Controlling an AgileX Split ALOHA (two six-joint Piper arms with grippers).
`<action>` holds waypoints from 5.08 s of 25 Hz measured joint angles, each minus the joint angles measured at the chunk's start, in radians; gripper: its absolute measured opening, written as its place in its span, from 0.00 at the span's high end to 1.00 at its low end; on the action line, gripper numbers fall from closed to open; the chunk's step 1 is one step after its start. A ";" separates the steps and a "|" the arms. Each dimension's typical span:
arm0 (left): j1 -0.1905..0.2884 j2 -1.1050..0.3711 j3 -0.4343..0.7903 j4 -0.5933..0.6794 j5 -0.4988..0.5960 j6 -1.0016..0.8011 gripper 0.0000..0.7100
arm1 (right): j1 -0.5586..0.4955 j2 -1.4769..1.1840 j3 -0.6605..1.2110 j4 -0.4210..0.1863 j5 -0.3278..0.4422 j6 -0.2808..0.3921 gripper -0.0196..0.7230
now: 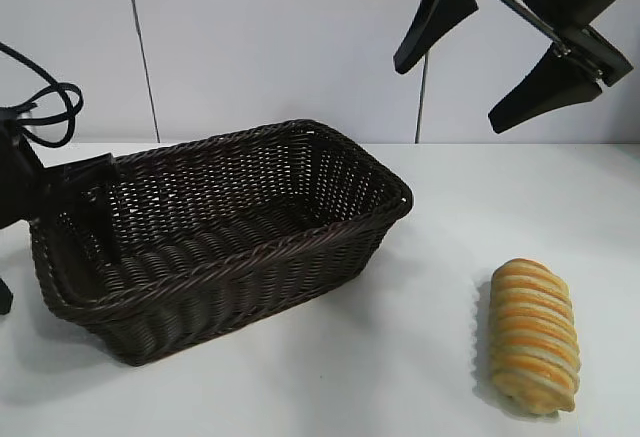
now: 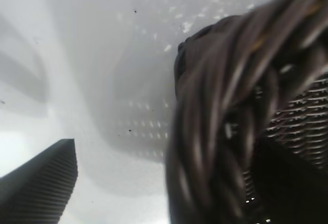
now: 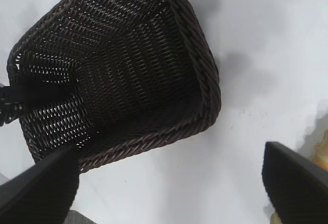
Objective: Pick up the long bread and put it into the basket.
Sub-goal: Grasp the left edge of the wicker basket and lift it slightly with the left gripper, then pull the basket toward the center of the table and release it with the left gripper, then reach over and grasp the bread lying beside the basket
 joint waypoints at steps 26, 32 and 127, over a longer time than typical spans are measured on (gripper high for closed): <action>-0.027 0.077 -0.577 -0.065 0.395 0.250 0.86 | 0.000 0.000 0.000 0.000 0.009 0.000 0.04; -0.102 0.183 -0.588 -0.017 0.374 0.264 0.86 | 0.000 0.000 0.000 -0.013 0.016 0.001 0.04; 0.276 -1.136 -0.464 0.429 0.600 0.235 0.02 | 0.003 -0.002 -0.001 -0.057 0.010 -0.004 0.04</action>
